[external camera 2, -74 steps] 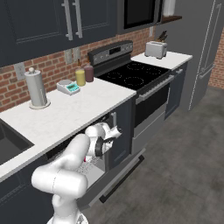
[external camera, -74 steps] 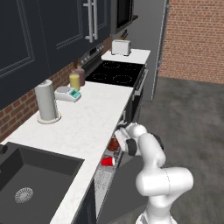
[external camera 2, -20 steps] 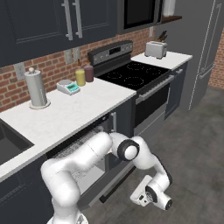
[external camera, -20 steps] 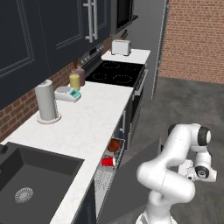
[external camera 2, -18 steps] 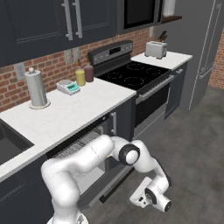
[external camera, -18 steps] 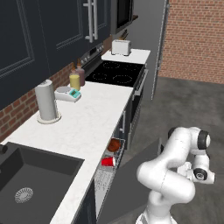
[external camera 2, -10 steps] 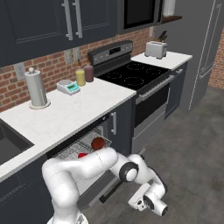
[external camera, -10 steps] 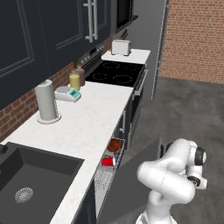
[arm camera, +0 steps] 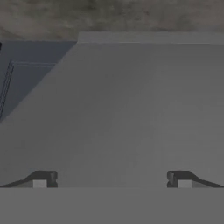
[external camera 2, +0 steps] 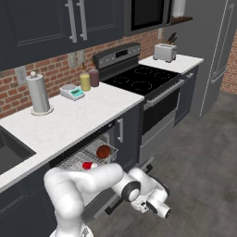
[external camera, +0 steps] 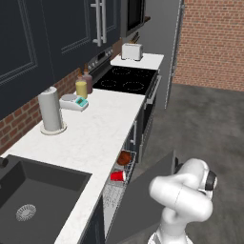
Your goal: Pick up the cup and bowl from the counter, place them in the dishwasher, and close the dishwasher door.
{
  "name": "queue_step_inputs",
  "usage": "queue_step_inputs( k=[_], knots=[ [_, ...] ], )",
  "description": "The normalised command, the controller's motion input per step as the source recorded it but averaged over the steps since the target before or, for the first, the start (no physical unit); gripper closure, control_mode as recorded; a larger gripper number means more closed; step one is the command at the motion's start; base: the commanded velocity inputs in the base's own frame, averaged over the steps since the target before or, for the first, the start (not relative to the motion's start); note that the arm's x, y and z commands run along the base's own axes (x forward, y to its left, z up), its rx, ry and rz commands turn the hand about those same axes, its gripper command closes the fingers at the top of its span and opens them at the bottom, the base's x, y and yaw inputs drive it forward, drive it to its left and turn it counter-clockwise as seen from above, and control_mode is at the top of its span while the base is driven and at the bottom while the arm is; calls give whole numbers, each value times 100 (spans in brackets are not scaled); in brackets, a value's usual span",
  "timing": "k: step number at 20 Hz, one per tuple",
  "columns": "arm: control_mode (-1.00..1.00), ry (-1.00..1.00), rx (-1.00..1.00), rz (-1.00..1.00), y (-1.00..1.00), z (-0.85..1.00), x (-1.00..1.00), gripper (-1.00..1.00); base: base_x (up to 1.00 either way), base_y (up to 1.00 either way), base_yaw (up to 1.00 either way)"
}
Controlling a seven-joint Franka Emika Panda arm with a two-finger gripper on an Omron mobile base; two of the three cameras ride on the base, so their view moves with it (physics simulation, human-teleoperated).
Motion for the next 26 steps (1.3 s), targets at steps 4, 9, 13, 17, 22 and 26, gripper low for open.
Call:
queue_step_inputs(
  k=[4, 9, 13, 17, 22, 26],
  knots=[
    [-100, 10, 21, 3, 63, 0, 74, -100, 0, 0, 0],
    [-100, 9, 20, 5, 70, 0, 66, -100, 0, 0, 0],
    [-100, 8, 21, 6, 79, 3, 54, -100, 0, 0, 0],
    [-100, 7, 22, 7, 95, 14, 49, -100, 0, 0, 0],
    [-100, 7, 20, 8, 100, 15, 49, -100, 0, 0, 0],
    [-100, 6, 17, 8, 100, 7, 53, -100, 0, 0, 0]
  ],
)
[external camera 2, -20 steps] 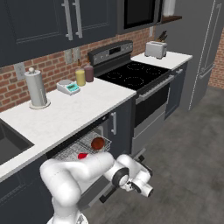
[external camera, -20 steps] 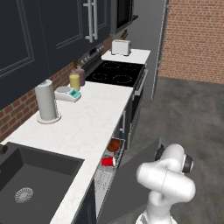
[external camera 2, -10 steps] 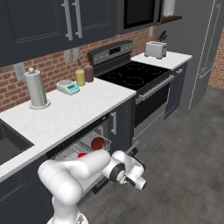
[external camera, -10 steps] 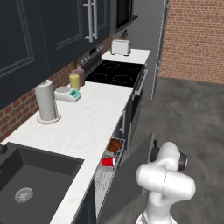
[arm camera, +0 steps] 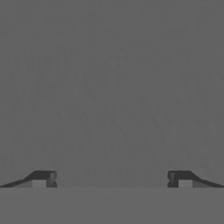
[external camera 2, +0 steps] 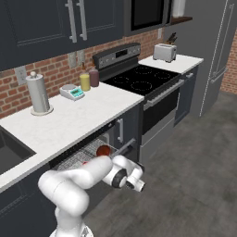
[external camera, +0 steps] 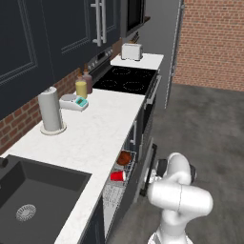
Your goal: Pick up the cup and bowl from the counter, place them in the dishwasher, and close the dishwasher door.
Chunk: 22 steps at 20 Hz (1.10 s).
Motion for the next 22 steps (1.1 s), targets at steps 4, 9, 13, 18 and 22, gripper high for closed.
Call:
queue_step_inputs(
  k=[4, 9, 13, 18, 22],
  knots=[
    [-100, 4, 14, 6, 100, 0, 60, -100, 0, 0, 0],
    [-100, 4, 12, 3, 100, 0, 69, -100, 0, 0, 0],
    [-100, 5, 11, 3, 100, 0, 72, -100, 0, 0, 0],
    [-100, 6, 7, 2, 100, -2, 73, -100, 0, 0, 0],
    [-100, 7, 4, 1, 93, -8, 72, -100, 0, 0, 0]
  ],
)
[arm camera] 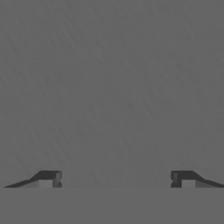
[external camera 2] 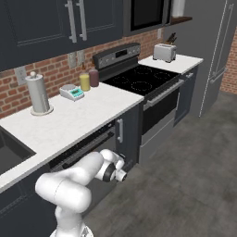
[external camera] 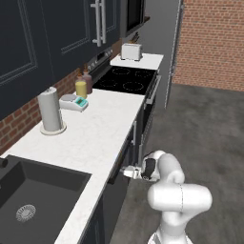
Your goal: Pick up the cup and bowl from the counter, place them in the dishwasher, and close the dishwasher door.
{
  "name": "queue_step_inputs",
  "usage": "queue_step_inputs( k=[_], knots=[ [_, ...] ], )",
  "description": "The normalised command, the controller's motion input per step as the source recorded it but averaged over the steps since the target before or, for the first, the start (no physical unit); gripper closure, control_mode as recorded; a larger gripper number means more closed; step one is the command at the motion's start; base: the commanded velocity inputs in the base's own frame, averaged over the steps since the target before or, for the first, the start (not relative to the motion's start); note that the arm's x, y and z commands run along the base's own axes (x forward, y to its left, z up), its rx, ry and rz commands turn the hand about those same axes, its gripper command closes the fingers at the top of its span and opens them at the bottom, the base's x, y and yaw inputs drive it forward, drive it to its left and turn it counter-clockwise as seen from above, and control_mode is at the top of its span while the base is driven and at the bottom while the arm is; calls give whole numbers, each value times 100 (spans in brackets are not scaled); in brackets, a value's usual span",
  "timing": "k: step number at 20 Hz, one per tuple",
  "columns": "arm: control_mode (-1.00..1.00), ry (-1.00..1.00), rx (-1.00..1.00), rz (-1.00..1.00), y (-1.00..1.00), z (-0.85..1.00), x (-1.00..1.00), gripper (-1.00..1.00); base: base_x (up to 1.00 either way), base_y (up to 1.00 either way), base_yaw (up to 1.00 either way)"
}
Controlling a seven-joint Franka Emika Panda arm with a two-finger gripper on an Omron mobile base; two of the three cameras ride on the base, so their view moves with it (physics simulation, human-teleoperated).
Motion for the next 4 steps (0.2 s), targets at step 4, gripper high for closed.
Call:
queue_step_inputs(
  k=[4],
  knots=[
    [-100, 5, 2, 0, 77, -4, 56, -100, 0, 0, 0]
  ],
)
